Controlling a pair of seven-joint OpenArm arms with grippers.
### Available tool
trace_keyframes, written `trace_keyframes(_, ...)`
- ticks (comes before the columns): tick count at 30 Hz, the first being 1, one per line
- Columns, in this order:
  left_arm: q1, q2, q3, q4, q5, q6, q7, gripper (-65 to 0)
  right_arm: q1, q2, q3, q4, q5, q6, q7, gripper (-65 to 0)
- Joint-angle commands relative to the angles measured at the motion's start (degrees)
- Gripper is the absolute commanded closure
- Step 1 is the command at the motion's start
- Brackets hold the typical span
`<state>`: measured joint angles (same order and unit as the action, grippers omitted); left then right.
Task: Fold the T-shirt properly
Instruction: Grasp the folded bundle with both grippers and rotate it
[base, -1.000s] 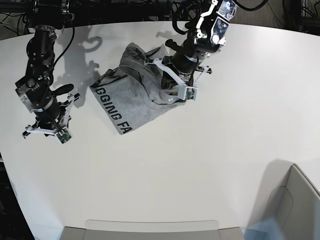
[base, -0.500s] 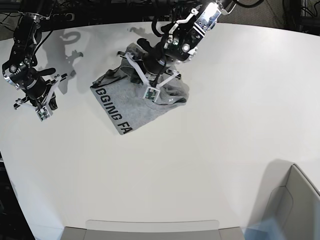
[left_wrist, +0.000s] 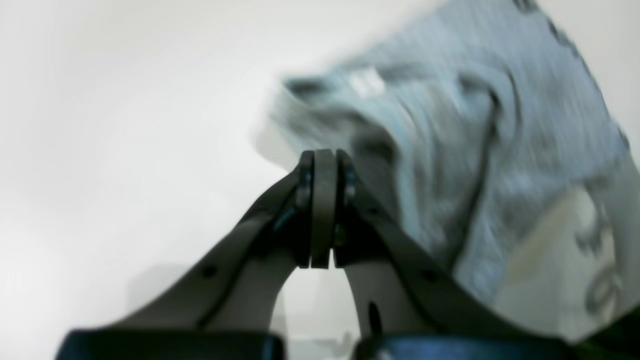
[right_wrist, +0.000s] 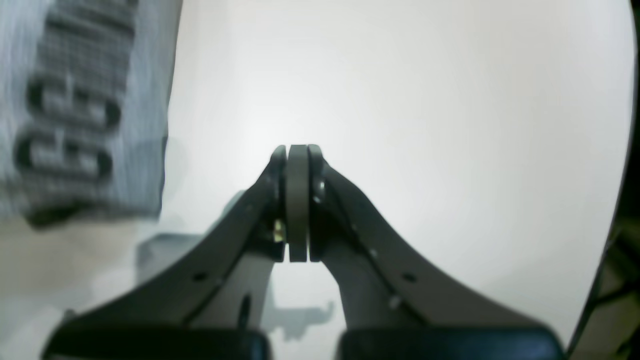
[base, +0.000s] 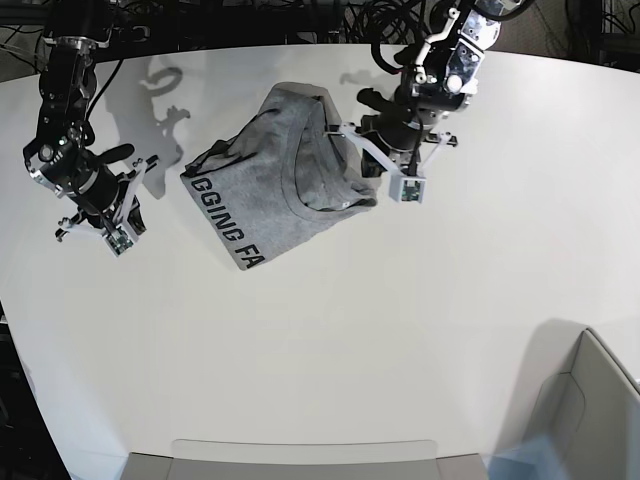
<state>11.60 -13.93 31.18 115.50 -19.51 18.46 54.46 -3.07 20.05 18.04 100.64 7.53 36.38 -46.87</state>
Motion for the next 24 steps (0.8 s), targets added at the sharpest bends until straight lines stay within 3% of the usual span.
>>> trace_keyframes(1, -0.7, 0.4, 2.3, 1.3, 0.0, -0.2, -0.9, 0.0, 2.3, 0.6, -1.5, 0.4, 0.9, -0.2, 1.5, 0.0)
trace_keyframes(6, -6.1, 0.4, 18.2, 1.1, 0.2, -0.2, -0.9, 0.0, 10.4, 0.6, -10.7, -8.8, 0.6, -0.2, 1.5, 0.0)
trace_keyframes(9, -9.8, 0.2, 22.7, -1.1, 0.2, -0.2, -0.4, 0.0, 14.1, 0.4, -16.5, -15.9, 0.6, -0.2, 1.5, 0.0)
trace_keyframes(12, -10.9, 0.2, 22.9, -6.4, 0.2, -0.2, -0.1, 0.0, 15.0, 0.4, -20.5, -19.5, 0.6, -0.4, 1.5, 0.0)
trace_keyframes(18, -11.3, 0.2, 21.7, -16.8, 0.4, -0.2, -0.2, 0.0, 9.9, 0.6, -21.3, -15.3, 0.5, -0.2, 1.3, 0.0)
trace_keyframes(24, -13.7, 0.2, 6.3, -22.4, 0.4, -0.2, -0.9, 0.0, -0.3, 0.7, -25.6, -4.4, 0.5, -0.1, 1.0, 0.0)
